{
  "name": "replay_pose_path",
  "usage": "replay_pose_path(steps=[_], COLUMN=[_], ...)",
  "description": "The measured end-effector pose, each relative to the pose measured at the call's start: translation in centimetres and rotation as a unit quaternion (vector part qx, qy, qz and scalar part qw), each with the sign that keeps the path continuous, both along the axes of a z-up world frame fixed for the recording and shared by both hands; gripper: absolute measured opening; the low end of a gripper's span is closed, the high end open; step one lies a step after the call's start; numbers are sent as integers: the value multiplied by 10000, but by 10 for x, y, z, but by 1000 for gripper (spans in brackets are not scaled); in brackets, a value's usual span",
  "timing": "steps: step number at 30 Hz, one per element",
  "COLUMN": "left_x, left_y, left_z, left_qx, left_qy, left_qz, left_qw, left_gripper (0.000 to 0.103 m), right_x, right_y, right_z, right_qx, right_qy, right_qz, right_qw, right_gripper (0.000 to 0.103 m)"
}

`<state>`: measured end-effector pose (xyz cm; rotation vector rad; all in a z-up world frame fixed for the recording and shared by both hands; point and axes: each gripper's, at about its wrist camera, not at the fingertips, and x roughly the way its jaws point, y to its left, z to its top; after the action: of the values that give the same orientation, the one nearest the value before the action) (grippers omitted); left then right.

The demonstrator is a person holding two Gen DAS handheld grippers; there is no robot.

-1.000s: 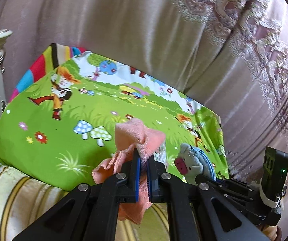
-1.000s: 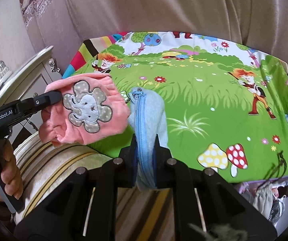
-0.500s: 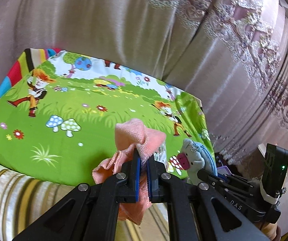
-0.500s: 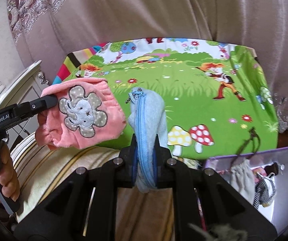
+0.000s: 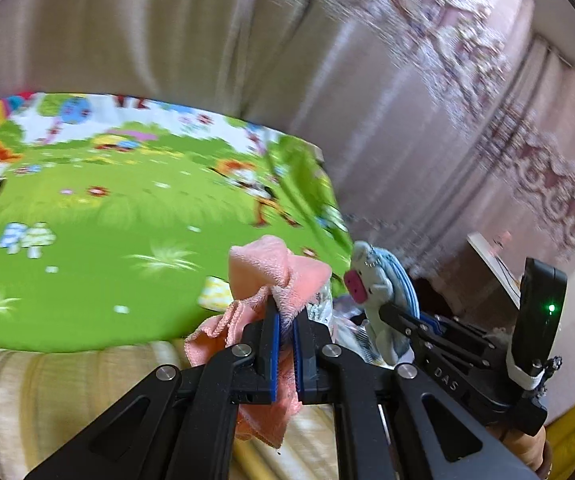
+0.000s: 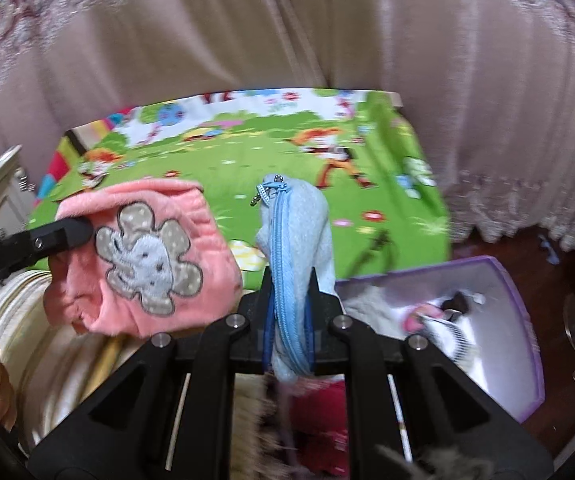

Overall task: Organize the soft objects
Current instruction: 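Lift the pink towel and the blue pouch and carry both toward the box, then open both tools to drop the pink towel and the blue pouch into the box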

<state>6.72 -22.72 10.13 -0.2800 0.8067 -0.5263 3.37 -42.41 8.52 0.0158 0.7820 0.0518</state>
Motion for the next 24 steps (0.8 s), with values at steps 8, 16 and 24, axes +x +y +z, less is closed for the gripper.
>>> replay_pose_path(steps=[8,16,24], left_x=[5,2,-14], left_y=[-85,-126,-122], left_z=[-9,-19,-22], left_qx=[-45,79,380], left_qy=[294,510,720], left_qz=[-1020,-1401,-1314], left_qw=[9943,9888,9880], left_gripper=[8,55,81], right_x=[-26,-50,-71], right_y=[-68,-108,-116], right_z=[5,9,13], right_qx=[-427,-616,-678], right_qy=[153,266,269], right_qz=[-1154,-1828,-2039], right_qw=[9923,9809,9763], right_gripper=[15,24,41])
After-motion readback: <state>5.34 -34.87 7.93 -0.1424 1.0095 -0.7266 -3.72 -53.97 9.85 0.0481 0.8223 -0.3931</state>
